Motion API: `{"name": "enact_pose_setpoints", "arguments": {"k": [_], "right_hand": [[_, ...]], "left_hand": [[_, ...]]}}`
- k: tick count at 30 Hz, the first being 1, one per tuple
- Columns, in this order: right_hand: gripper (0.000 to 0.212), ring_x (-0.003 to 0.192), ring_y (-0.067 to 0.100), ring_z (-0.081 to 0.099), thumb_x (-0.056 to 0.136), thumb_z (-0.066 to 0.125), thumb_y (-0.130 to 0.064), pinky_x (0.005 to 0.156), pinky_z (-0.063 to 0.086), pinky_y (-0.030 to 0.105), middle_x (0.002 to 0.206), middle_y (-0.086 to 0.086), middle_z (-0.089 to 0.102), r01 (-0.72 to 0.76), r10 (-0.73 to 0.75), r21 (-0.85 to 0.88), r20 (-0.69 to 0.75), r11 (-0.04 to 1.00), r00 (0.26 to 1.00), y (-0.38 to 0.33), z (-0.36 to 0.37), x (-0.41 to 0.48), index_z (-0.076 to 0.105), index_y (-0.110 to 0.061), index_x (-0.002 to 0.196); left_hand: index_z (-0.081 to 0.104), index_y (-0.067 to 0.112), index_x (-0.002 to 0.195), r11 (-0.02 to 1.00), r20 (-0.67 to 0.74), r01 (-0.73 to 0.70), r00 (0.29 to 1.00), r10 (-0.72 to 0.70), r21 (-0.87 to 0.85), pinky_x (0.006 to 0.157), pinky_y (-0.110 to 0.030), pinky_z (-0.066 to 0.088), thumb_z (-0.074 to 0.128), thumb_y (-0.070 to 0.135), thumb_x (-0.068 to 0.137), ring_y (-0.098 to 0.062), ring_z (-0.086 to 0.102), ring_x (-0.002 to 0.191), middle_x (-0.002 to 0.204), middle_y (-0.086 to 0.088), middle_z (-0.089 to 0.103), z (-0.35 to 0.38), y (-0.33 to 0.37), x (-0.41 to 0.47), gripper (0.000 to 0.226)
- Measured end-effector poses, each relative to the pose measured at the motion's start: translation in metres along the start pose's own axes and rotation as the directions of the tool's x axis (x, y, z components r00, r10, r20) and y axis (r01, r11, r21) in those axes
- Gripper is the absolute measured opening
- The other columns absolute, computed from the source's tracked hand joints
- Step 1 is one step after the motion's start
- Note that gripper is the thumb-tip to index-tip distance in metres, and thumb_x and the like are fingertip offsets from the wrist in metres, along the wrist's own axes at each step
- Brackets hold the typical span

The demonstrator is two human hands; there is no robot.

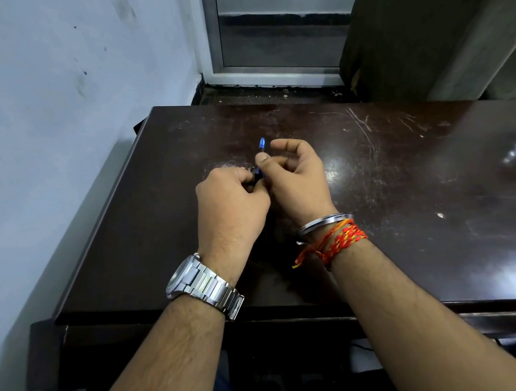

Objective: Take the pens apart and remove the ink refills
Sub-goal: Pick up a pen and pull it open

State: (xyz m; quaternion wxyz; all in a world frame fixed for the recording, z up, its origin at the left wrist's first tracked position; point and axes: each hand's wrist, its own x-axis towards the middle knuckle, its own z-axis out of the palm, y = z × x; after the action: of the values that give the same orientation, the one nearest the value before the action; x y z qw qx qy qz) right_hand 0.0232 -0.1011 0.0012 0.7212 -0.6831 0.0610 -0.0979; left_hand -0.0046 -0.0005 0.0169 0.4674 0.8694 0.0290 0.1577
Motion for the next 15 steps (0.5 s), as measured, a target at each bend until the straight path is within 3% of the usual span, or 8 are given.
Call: {"name": "enact_pose_setpoints", "arguments": {"k": [3,5,8,11,15], "right_hand": [[0.024,0.067,0.01,0.068,0.091,0.056,0.001,0.063,0.055,0.028,0.073,-0.001,0.074,-0.038,0.037,0.091,0.011,0.995,0.999,-0.003,-0.002,0.002,0.055,-0.021,0.1],[0.022,0.059,0.004,0.065,0.09,0.058,0.0,0.057,0.051,0.022,0.075,0.0,0.075,-0.048,0.046,0.122,0.022,0.991,0.999,-0.004,-0.001,0.001,0.055,-0.019,0.101],[0.022,0.058,0.004,0.063,0.088,0.07,-0.012,0.057,0.05,0.024,0.081,0.007,0.074,-0.04,0.039,0.131,0.015,0.991,0.999,-0.005,0.0,-0.001,0.054,-0.018,0.102],[0.028,0.058,0.008,0.063,0.084,0.073,-0.007,0.06,0.051,0.028,0.081,0.012,0.073,-0.018,0.023,0.136,-0.036,0.991,0.999,-0.006,-0.003,0.002,0.053,-0.018,0.101],[0.034,0.056,0.01,0.06,0.082,0.071,0.002,0.057,0.047,0.024,0.087,0.018,0.072,-0.004,0.056,0.364,-0.132,0.931,0.99,-0.011,-0.01,0.011,0.047,-0.017,0.097]], "left_hand": [[0.081,0.019,0.083,1.0,0.008,0.002,1.0,-0.002,-0.001,0.052,-0.002,0.044,0.074,0.018,0.082,0.003,0.063,0.059,0.064,0.012,0.068,0.001,0.0,-0.001,0.007],[0.081,0.019,0.082,1.0,0.007,0.002,1.0,-0.002,-0.006,0.051,-0.001,0.042,0.075,0.018,0.082,0.004,0.064,0.06,0.061,0.014,0.065,0.001,0.0,-0.001,0.006],[0.079,0.019,0.076,1.0,0.004,-0.008,1.0,0.008,-0.004,0.048,0.0,0.038,0.075,0.018,0.08,0.015,0.061,0.068,0.056,0.014,0.062,0.001,-0.001,0.0,0.006],[0.074,0.024,0.068,1.0,0.012,-0.005,1.0,0.005,-0.006,0.048,0.0,0.038,0.076,0.019,0.078,0.013,0.061,0.068,0.056,0.014,0.063,0.0,-0.002,-0.001,0.012],[0.067,0.032,0.068,1.0,0.014,0.02,1.0,-0.02,-0.004,0.047,0.001,0.038,0.08,0.022,0.075,0.016,0.06,0.063,0.057,0.015,0.063,0.001,-0.003,-0.001,0.018]]}}
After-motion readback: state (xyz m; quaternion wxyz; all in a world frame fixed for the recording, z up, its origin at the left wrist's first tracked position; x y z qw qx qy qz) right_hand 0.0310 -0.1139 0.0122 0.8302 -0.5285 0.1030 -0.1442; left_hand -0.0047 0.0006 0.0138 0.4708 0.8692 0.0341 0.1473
